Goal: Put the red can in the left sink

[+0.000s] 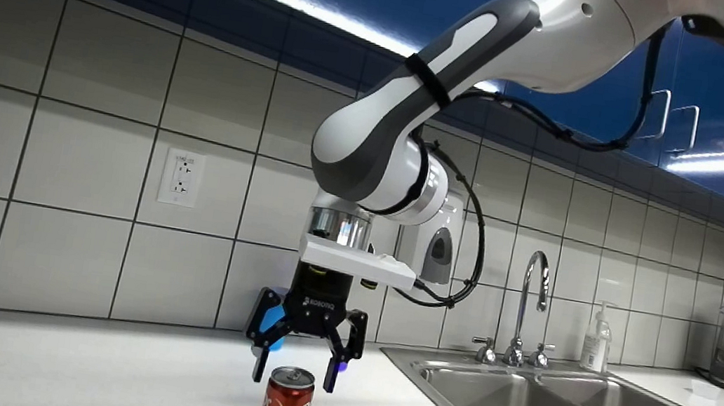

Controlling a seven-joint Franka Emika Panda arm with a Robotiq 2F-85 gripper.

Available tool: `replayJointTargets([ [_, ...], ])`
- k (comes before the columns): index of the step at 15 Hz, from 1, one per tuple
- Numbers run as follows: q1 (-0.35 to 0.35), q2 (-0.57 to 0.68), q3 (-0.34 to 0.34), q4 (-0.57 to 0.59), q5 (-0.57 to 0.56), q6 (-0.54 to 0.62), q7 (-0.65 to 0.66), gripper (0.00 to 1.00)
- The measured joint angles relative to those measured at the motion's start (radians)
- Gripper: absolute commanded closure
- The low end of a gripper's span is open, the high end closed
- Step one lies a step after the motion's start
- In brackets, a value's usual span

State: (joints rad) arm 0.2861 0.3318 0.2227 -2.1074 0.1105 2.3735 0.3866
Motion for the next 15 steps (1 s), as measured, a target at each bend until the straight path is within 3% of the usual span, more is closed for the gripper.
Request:
replayJointTargets([
  [15, 0.031, 0.041, -0.024, 0.025, -0.039, -0.045, -0.002, 0.0],
])
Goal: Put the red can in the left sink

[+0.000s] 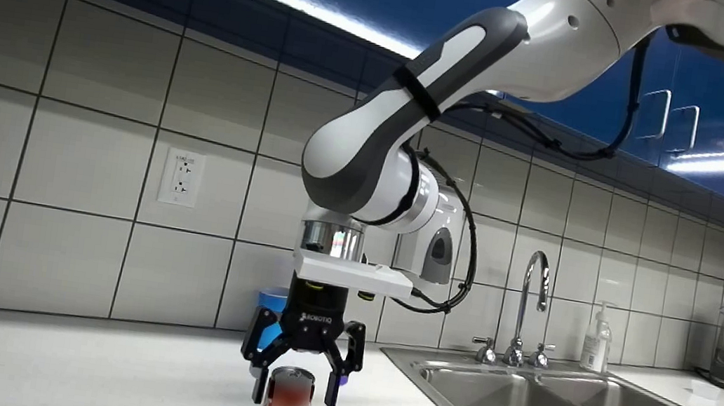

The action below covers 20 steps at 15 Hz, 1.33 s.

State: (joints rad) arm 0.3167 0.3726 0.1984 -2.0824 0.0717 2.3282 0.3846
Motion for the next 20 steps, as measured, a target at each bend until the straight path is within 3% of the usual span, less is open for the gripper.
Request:
replayJointTargets([
  [20, 0.0, 0.034, -0.021, 0.009, -0.039, -0.019, -0.022, 0.0],
])
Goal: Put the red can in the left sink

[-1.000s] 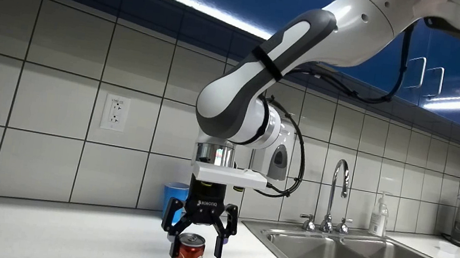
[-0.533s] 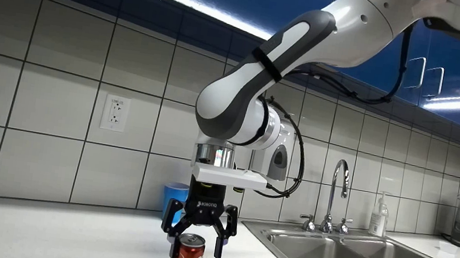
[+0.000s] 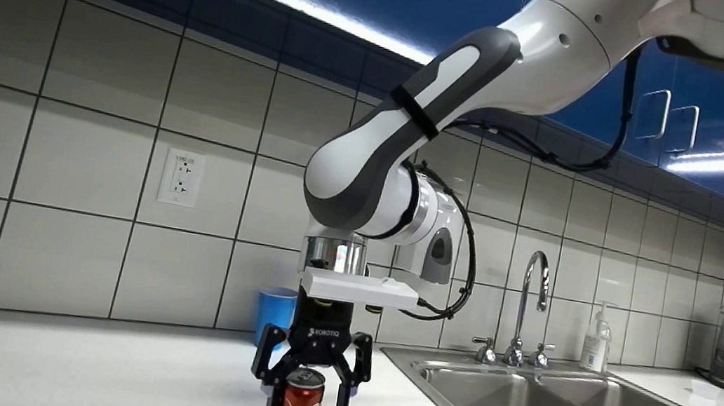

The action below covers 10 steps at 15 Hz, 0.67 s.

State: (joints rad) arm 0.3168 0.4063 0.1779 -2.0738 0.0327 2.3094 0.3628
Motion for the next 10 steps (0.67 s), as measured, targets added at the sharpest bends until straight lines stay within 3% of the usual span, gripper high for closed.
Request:
replayJointTargets([
  [4, 0.0, 0.018, 0.001, 0.017, 0.0, 0.0, -0.01, 0.0],
  [5, 0.0, 0.022, 0.001, 0.02, 0.0, 0.0, -0.011, 0.25],
  [6, 0.0, 0.024, 0.001, 0.022, 0.0, 0.0, -0.012, 0.26],
  [10, 0.0, 0.025, 0.001, 0.027, 0.0, 0.0, -0.019, 0.58],
])
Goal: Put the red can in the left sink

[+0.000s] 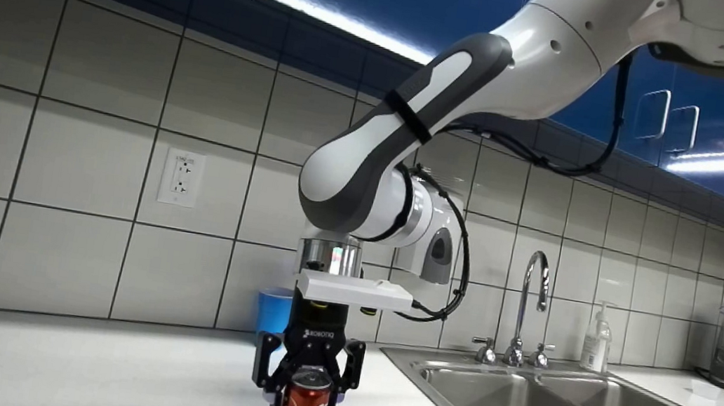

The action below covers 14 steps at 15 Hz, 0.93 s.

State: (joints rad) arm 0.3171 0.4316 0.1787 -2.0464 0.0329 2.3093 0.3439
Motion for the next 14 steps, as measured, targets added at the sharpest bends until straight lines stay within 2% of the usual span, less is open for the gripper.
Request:
replayJointTargets([
  [8, -0.007, -0.024, -0.009, 0.003, 0.028, -0.004, 0.001, 0.59],
  [14, -0.058, -0.176, -0.044, -0.055, 0.059, -0.053, 0.001, 0.59],
])
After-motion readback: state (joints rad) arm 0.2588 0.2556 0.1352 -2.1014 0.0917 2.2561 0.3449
